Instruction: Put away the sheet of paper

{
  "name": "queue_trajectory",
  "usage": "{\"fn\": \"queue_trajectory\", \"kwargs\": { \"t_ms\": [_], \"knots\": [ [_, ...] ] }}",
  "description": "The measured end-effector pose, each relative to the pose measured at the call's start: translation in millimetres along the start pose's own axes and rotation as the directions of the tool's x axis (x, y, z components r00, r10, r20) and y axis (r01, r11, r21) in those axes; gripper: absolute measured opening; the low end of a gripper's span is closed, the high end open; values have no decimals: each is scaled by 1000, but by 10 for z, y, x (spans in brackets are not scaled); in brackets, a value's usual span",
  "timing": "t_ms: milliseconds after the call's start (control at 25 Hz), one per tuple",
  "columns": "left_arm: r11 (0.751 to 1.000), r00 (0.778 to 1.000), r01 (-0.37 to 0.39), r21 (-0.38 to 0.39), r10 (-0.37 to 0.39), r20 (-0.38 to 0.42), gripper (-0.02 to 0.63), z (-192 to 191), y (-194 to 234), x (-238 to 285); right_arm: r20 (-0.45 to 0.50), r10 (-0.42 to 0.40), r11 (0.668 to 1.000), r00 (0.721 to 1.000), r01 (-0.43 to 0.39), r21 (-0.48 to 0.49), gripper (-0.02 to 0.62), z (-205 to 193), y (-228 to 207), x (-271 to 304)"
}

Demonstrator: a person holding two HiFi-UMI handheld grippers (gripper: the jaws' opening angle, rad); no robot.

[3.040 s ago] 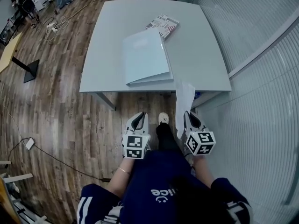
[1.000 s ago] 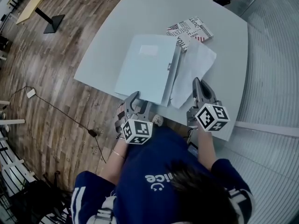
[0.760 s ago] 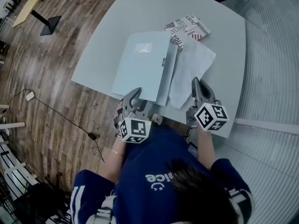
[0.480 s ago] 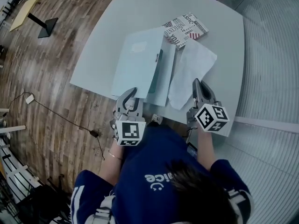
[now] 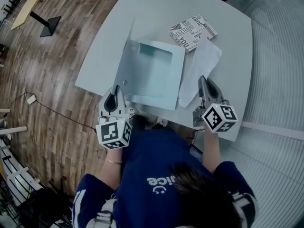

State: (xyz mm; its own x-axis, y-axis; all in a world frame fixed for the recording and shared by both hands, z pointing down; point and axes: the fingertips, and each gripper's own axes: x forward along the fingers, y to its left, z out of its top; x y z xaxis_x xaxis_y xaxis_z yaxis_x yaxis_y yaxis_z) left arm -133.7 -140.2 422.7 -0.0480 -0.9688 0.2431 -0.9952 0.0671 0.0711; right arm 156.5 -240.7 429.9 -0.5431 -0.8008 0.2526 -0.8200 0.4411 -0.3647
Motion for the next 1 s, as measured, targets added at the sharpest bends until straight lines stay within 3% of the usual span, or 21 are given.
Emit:
{"fn": "queue_trajectory", "kwargs": {
  "t_ms": [280, 520, 680, 1000],
  "knots": [
    [988, 994, -110, -109, 112, 13, 17, 6, 660, 16, -1, 69, 996, 998, -69, -55, 9, 221, 493, 228],
    [959, 974, -225, -175, 227, -8, 17, -126, 1146, 29, 4, 178, 982, 984, -178, -67, 9, 428, 963, 458],
    [947, 968, -248, -202, 249, -20, 17, -174, 1264, 49, -17, 269, 961, 963, -270, -61, 9, 441, 1276, 627],
    [949, 967, -253, -190, 253, -25, 18, -196, 1321, 149, -46, 406, 914, 913, -405, 27, 9, 405, 1761, 901]
  ]
}}
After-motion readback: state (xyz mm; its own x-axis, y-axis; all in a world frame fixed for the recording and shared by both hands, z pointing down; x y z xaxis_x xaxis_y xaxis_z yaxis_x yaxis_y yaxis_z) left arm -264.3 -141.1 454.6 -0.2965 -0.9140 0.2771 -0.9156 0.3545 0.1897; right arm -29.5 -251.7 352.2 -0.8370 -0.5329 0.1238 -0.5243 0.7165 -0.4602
